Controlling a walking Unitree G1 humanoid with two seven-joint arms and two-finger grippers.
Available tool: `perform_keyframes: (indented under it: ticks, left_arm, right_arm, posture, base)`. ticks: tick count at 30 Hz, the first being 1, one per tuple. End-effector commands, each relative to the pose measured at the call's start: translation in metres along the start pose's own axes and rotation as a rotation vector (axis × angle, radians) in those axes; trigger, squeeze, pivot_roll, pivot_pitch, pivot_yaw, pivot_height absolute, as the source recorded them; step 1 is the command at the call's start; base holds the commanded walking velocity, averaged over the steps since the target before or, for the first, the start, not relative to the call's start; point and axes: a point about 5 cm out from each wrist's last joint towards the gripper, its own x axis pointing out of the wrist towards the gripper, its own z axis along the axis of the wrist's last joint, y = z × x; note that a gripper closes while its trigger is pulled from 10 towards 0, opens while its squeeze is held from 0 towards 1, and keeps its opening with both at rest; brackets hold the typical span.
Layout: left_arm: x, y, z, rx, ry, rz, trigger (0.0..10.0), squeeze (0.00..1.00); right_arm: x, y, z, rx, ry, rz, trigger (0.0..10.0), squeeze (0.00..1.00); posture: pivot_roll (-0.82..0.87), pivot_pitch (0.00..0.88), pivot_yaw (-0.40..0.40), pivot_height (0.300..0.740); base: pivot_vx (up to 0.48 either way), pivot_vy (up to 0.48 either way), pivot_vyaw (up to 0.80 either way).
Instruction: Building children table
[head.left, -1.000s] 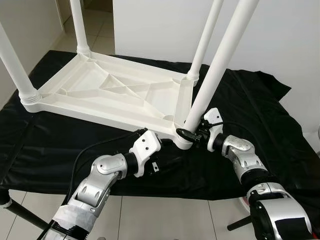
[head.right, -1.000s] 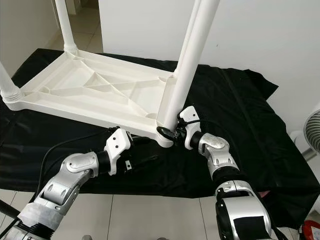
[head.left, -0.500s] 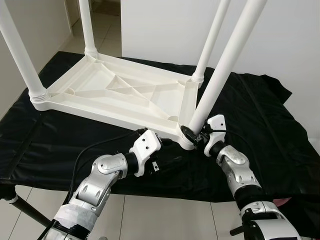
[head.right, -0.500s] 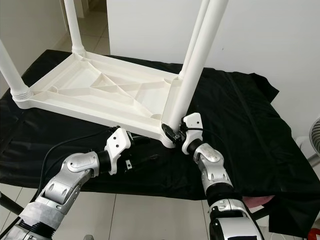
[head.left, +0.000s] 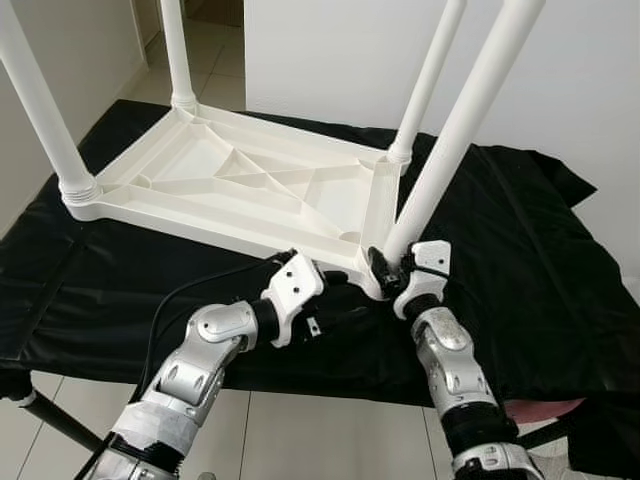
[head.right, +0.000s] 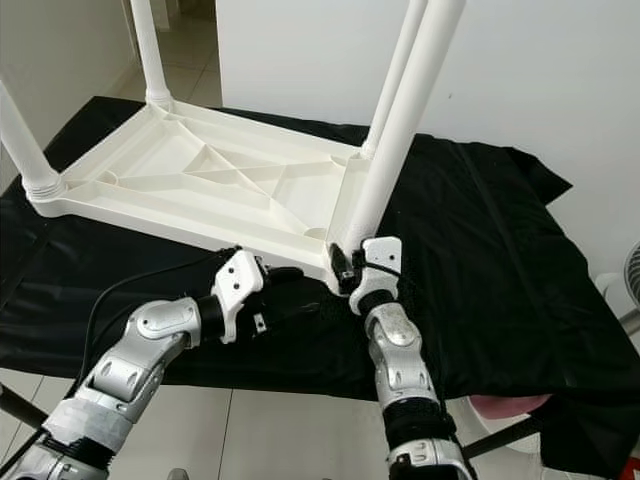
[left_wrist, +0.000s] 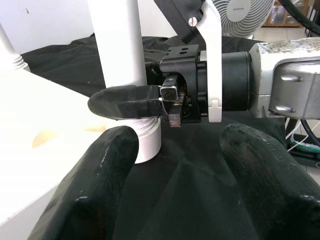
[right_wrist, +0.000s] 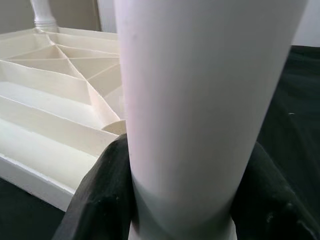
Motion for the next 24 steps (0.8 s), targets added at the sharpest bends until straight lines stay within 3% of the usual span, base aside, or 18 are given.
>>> perform_keyframes:
  ticks: [1,4,5,11,15,16,17,24]
  left_arm:
    - [0.001,0.002,-0.001,-0.008,0.002,0.040,10.0,0.00]
    - [0.000,0.002,-0.001,-0.007,-0.002,0.040,10.0,0.00]
    - [0.000,0.002,-0.001,-0.006,-0.004,0.039,10.0,0.00]
    - [-0.001,0.002,0.000,0.000,-0.007,0.038,10.0,0.00]
    - [-0.002,0.004,0.002,0.003,-0.009,0.043,10.0,0.00]
    - [-0.003,0.004,0.002,0.003,-0.009,0.043,10.0,0.00]
    - [-0.003,0.005,0.002,0.003,-0.009,0.045,10.0,0.00]
    - [-0.007,0.008,0.004,0.006,-0.006,0.051,10.0,0.00]
  right_arm:
    - [-0.007,-0.012,-0.002,-0.011,0.018,-0.121,10.0,0.00]
    - [-0.008,-0.008,0.000,-0.020,0.005,-0.127,10.0,0.00]
    - [-0.008,-0.007,0.001,-0.017,0.002,-0.125,10.0,1.00]
    - [-0.012,-0.009,0.005,-0.010,-0.020,-0.111,10.0,1.00]
    - [-0.023,-0.012,0.009,-0.028,-0.057,-0.076,10.0,1.00]
    - [-0.028,-0.012,0.011,-0.044,-0.068,-0.063,10.0,0.57]
    - [-0.033,-0.011,0.012,-0.050,-0.080,-0.040,10.0,0.00]
    - [-0.055,-0.008,0.015,-0.066,-0.091,0.052,10.0,0.00]
  posture:
    - [-0.02,0.000,-0.084,0.740]
    - [-0.02,0.000,-0.084,0.740]
    - [-0.02,0.000,-0.084,0.740]
    - [-0.02,0.000,-0.083,0.740]
    - [-0.02,0.000,-0.083,0.740]
    - [-0.02,0.000,-0.085,0.740]
    - [-0.02,0.000,-0.085,0.740]
    - [-0.03,0.004,-0.081,0.740]
  base:
    - [0.000,0.000,0.00]
    - [0.000,0.000,0.00]
    - [0.000,0.000,0.00]
    - [0.000,0.000,0.00]
    - [0.000,0.000,0.00]
    - [0.000,0.000,0.00]
    - [0.000,0.000,0.00]
    - [0.000,0.000,0.00]
